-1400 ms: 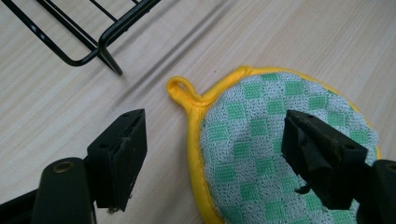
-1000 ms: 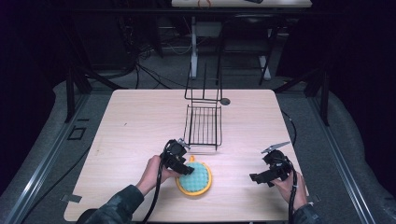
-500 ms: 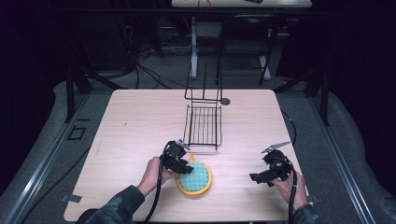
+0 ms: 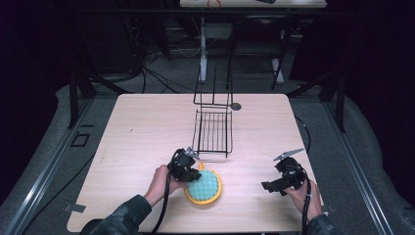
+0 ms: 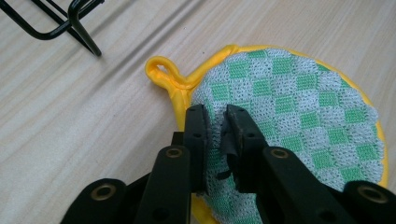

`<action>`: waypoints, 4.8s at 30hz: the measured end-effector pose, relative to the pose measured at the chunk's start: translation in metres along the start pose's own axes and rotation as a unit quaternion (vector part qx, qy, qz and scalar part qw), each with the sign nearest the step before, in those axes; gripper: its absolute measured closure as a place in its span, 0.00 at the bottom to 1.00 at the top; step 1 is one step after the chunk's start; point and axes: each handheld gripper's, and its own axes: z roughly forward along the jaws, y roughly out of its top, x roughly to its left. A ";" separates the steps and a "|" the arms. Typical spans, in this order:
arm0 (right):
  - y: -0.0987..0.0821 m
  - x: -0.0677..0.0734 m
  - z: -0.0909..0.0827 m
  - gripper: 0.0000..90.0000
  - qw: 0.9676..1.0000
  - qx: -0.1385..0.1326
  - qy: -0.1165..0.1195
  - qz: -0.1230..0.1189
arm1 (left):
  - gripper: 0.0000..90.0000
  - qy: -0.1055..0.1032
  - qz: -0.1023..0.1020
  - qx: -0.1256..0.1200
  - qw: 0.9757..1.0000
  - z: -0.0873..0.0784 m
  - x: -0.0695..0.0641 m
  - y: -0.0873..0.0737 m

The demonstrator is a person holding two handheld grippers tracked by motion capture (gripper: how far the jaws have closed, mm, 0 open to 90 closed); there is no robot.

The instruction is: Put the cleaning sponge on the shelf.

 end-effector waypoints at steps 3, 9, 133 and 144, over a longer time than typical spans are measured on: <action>0.000 0.000 0.000 0.02 1.000 0.003 0.001 0.000 | 0.94 0.005 0.008 -0.003 1.000 0.000 -0.001 0.000; 0.000 0.000 0.000 0.02 1.000 0.004 0.002 -0.001 | 0.95 0.021 0.026 -0.014 0.999 0.001 -0.005 -0.001; 0.003 -0.005 -0.001 0.03 1.000 -0.018 0.007 0.002 | 0.98 0.082 0.074 -0.238 0.965 -0.087 0.017 0.057; 0.005 -0.002 -0.002 0.03 1.000 -0.018 0.000 -0.005 | 0.98 0.087 0.061 -0.256 0.961 -0.079 0.029 0.061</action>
